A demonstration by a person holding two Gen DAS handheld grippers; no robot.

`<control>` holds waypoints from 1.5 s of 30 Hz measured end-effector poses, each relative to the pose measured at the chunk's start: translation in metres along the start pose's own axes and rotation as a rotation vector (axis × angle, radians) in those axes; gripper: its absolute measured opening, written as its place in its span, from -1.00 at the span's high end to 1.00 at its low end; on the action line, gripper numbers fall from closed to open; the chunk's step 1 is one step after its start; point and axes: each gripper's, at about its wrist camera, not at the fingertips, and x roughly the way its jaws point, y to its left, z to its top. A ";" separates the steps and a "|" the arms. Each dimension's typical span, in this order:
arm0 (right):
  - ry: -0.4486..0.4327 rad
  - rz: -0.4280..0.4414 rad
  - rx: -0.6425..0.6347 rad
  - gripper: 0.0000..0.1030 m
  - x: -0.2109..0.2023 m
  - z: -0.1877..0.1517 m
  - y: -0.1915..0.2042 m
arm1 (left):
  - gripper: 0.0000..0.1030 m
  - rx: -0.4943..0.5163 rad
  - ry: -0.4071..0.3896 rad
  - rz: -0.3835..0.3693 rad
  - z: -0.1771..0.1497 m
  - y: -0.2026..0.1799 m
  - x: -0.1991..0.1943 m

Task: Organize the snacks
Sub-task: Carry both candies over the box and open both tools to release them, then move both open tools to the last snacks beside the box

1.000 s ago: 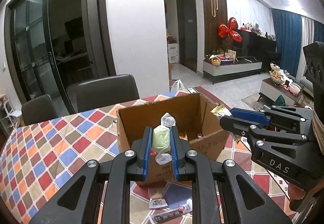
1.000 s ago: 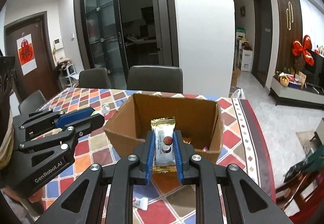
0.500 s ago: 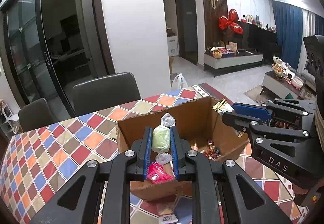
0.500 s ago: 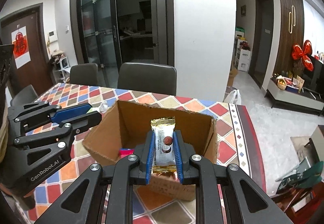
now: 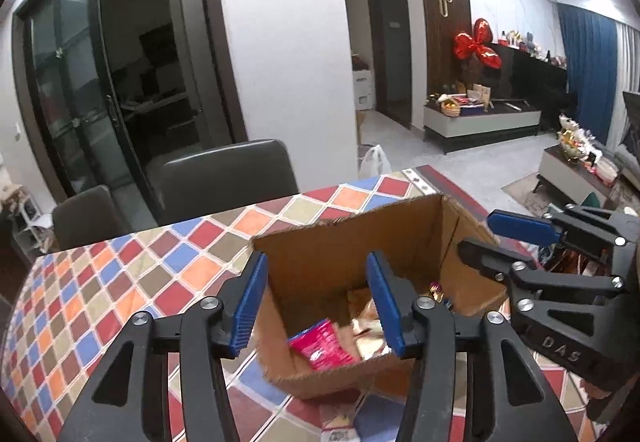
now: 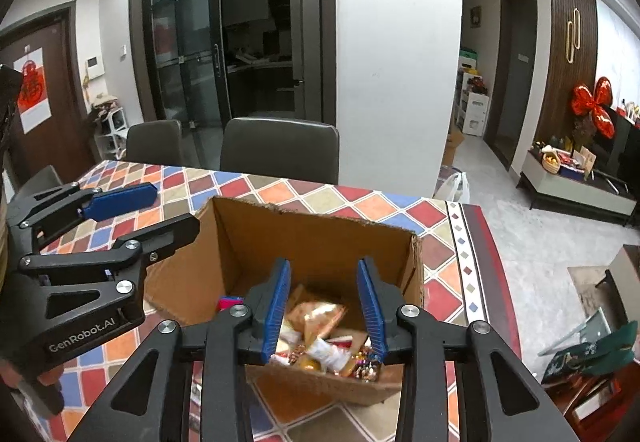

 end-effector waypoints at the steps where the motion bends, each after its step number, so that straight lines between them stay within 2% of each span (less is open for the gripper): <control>1: -0.002 0.004 -0.004 0.30 -0.003 -0.002 0.001 | -0.02 0.003 -0.001 0.019 -0.005 -0.001 -0.005; 4: 0.000 0.025 -0.025 0.30 -0.011 -0.012 0.008 | -0.18 -0.001 -0.009 0.059 -0.019 0.000 -0.019; 11: 0.041 0.101 -0.098 0.30 -0.022 -0.042 0.030 | -0.33 -0.050 -0.022 0.127 -0.057 0.004 -0.054; 14: 0.069 0.135 -0.125 0.30 -0.023 -0.056 0.040 | -0.43 -0.071 -0.002 0.154 -0.074 0.007 -0.060; 24: 0.212 0.203 -0.276 0.30 -0.002 -0.098 0.074 | -0.46 -0.116 0.124 0.217 -0.136 0.011 -0.062; 33: 0.330 0.256 -0.478 0.30 0.022 -0.129 0.106 | -0.46 -0.169 0.264 0.202 -0.179 0.014 -0.045; 41: 0.429 0.357 -0.620 0.30 0.045 -0.142 0.125 | -0.46 -0.182 0.307 0.209 -0.191 0.018 -0.036; 45: 0.464 0.406 -0.661 0.31 0.053 -0.142 0.134 | -0.46 -0.206 0.327 0.189 -0.193 0.023 -0.032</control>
